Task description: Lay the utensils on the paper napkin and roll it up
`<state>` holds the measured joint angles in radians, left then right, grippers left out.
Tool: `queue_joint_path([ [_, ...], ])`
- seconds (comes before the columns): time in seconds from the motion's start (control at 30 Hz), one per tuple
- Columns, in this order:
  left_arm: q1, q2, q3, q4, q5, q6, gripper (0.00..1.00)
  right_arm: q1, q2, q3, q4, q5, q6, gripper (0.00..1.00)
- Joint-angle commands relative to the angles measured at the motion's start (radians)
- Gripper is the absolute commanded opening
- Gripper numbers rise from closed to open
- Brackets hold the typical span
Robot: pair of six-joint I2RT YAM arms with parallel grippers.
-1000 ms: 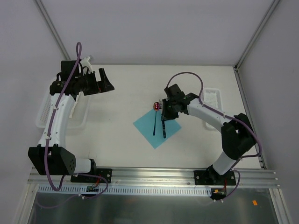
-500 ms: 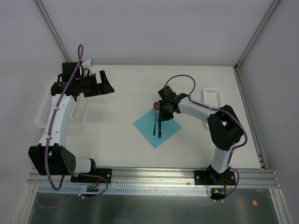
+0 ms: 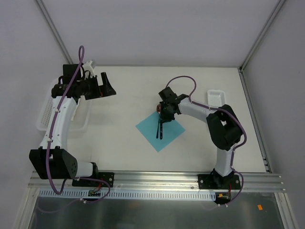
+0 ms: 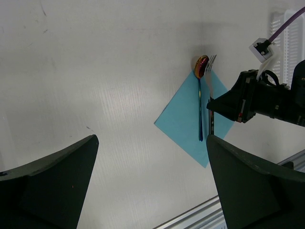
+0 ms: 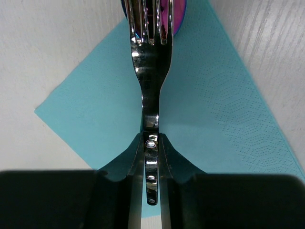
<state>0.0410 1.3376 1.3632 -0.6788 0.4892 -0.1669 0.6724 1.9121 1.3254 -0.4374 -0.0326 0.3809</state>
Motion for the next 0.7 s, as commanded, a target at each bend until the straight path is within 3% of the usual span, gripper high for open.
queue_joint_path([
  [0.0, 0.011, -0.002, 0.008, 0.007, 0.015, 0.015, 0.99, 0.001, 0.013, 0.054, 0.012, 0.025, 0.004, 0.0],
  [0.67, 0.022, 0.032, 0.014, 0.007, 0.043, 0.004, 0.99, -0.014, 0.041, 0.061, 0.011, 0.005, 0.024, 0.0],
])
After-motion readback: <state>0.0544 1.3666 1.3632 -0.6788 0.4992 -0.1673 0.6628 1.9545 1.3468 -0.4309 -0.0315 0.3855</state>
